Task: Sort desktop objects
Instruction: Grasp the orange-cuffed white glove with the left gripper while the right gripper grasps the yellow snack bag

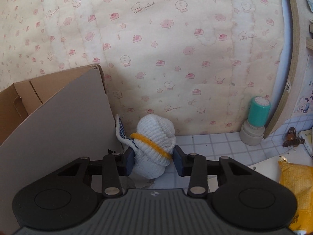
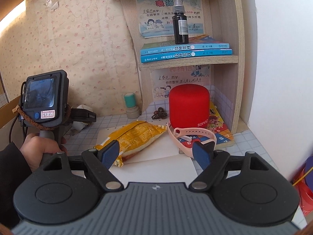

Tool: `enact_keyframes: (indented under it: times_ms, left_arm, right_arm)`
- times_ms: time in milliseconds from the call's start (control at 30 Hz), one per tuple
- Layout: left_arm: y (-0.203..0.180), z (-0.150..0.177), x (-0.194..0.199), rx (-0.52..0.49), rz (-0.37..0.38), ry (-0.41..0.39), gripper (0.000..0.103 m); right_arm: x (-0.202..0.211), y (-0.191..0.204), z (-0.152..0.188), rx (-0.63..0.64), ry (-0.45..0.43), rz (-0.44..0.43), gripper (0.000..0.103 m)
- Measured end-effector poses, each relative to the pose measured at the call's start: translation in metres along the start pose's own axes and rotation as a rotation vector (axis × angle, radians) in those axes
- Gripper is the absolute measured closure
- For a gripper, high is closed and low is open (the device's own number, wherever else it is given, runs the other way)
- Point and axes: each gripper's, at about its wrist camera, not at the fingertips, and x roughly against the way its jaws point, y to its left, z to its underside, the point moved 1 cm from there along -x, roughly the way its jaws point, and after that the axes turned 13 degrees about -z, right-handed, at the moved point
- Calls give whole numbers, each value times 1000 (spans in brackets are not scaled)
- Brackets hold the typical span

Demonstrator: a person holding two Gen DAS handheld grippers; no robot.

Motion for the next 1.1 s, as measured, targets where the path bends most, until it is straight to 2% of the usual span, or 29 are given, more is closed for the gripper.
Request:
enact_keyframes:
  times_ms: [200,400,567,733,833,967,1100]
  left_arm:
    - [13,10,26,10,30,-20,67]
    - [31,31,85,-2,64,-79,67]
    - [59,63,126,19,104,-103,67]
    - [71,81,141,42,121,-116,67]
    - [78,89,148,52,126,-125,67]
    - [85,98,156,52,137,-144,67]
    - [94,100,158,68,141,-156,67]
  right_arm:
    - [-5,11,2,22,19,-18,23]
    - [-16,19,2,28,57,-12,23]
    - [-34,21,-1,-9,100,13,23]
    - [-59,22,-12,-98,139,26,23]
    - [-79,26,-19,-141,170,67,23]
    - [-102,36,-24,-131,195,167,15]
    - [-125,43,-25,-126,235,238,14]
